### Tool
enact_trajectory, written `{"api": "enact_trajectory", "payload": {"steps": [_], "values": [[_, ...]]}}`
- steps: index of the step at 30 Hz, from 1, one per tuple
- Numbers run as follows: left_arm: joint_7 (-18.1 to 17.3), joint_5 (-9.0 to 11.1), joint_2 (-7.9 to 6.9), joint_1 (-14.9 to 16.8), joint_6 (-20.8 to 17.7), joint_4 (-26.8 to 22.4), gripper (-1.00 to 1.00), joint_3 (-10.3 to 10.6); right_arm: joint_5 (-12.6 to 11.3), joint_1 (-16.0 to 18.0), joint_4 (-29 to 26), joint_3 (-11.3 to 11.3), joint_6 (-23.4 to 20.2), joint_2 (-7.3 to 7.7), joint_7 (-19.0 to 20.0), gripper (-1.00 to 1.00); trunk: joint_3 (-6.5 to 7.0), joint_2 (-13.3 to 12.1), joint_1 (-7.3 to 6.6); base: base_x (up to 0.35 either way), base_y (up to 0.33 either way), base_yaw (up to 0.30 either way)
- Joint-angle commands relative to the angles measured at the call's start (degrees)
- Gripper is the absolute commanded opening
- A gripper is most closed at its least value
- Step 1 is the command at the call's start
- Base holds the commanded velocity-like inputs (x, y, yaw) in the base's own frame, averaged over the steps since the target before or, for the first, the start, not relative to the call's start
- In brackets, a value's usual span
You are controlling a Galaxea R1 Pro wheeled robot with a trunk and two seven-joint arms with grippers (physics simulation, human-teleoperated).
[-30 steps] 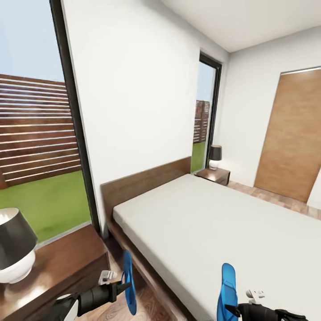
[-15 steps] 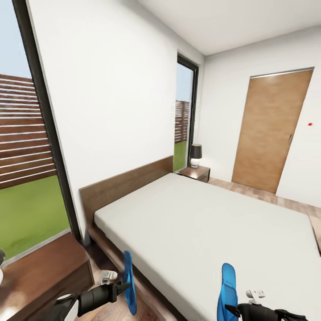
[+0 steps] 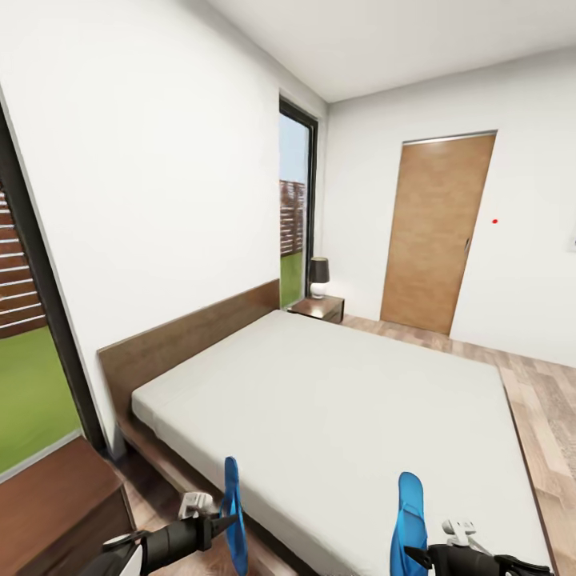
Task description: In the bedroom, move the book from the bed onto either nightstand, and place the two sandals side by side next to the bed.
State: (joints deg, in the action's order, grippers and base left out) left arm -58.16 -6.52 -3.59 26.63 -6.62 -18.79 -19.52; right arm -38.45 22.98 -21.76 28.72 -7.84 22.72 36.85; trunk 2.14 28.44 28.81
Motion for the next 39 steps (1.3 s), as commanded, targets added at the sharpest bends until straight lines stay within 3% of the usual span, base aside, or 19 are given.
{"api": "enact_trajectory", "payload": {"steps": [1, 39], "values": [[-0.4, -0.4, 0.05, 0.0, -0.6, -0.1, -1.00, -0.5, -0.7, 0.0, 0.0, 0.1, -0.5, 0.05, 0.1, -1.00, -0.02, 0.0, 0.02, 0.000, 0.000, -0.281], [-0.4, -0.3, 0.95, 0.0, -0.6, 1.6, -1.00, -0.6, -1.0, 0.0, 0.0, 0.1, -0.5, 0.31, 0.2, -1.00, -0.02, 0.0, 0.02, 0.000, 0.000, -0.281]]}}
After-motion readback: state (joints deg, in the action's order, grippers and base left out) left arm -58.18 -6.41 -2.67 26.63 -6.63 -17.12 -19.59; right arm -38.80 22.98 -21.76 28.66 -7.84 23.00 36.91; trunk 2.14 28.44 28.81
